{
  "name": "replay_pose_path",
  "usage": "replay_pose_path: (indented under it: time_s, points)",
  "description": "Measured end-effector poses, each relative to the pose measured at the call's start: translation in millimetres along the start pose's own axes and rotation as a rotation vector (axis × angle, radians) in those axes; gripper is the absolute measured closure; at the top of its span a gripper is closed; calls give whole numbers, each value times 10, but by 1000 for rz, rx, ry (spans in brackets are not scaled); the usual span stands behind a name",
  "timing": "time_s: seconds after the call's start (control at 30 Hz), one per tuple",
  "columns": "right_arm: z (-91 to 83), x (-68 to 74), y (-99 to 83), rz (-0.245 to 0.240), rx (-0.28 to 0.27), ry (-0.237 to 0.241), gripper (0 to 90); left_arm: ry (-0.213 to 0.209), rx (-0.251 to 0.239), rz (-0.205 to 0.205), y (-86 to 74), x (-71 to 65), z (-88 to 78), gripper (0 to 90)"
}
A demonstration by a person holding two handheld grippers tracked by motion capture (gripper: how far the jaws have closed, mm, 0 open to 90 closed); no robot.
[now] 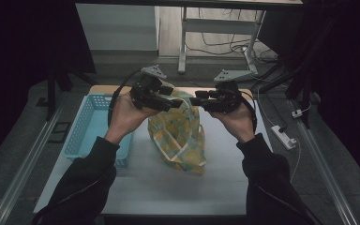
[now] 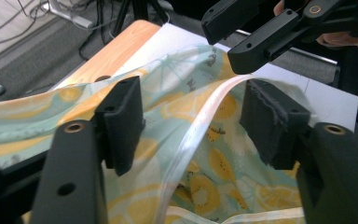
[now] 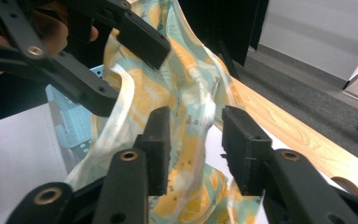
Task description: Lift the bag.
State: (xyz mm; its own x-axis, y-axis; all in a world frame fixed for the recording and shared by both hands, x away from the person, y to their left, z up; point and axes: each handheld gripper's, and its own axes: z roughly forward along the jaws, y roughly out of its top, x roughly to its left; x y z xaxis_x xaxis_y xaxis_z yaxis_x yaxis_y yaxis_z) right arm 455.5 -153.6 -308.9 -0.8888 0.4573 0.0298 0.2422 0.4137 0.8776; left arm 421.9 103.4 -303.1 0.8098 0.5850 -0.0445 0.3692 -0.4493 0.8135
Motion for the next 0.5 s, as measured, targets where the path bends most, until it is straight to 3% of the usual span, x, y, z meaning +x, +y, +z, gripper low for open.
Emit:
replay_pose_path:
  time_s: [0.2, 0.5]
  points:
    - [-36, 41, -31, -4, 0, 8, 533, -26, -19, -18, -121, -74, -98, 200]
    - [-135, 127, -96, -24, -9, 20, 417, -10, -5, 39, -271, -309, -307, 79]
